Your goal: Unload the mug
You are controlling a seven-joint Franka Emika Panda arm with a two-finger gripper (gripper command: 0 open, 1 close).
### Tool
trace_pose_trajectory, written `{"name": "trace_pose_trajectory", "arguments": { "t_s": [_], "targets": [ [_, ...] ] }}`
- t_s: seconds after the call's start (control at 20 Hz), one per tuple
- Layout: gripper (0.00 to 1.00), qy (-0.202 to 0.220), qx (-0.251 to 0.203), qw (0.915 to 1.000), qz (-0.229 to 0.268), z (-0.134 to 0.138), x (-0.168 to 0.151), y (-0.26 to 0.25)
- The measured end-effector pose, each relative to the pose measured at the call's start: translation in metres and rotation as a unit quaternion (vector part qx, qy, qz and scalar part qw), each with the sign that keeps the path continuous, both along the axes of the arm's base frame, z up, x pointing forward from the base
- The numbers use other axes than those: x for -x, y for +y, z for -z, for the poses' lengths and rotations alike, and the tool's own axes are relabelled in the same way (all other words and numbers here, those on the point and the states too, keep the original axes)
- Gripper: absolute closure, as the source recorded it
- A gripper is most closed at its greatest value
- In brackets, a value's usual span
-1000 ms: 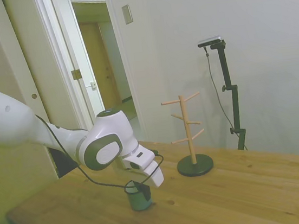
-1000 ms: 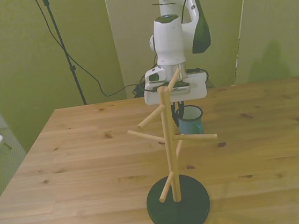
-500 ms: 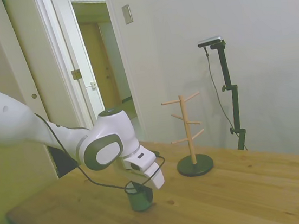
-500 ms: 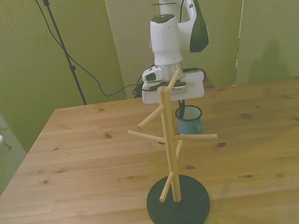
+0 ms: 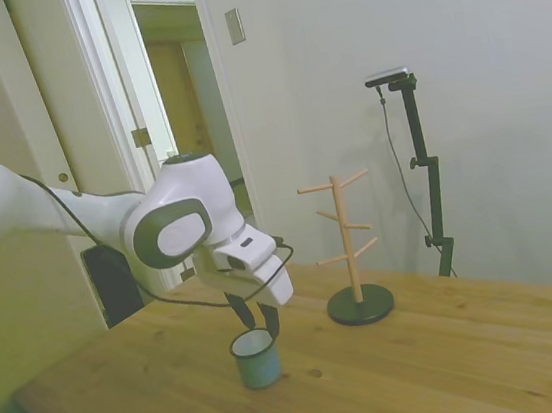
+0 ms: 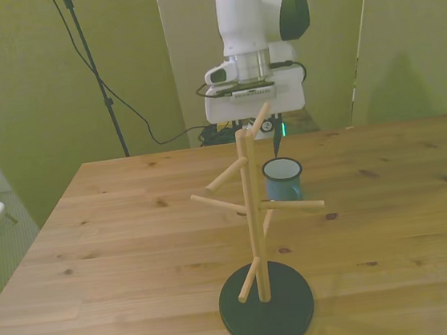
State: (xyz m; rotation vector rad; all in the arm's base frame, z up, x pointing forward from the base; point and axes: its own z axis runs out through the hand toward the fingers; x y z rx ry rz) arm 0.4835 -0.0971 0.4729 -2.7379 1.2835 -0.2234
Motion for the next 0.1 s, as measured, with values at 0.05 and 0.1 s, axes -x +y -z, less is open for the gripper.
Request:
{"name": "trace_pose_trajectory", "arguments": {
  "t_s": [0.05,0.1],
  "targets": [
    [0.0,0.006,-0.002,1.0,-0.007,-0.0081,0.0034,-0.0002],
    [0.0,0.012,-0.004,0.9998,-0.013,-0.0149,0.0064,-0.0003]
  ]
}}
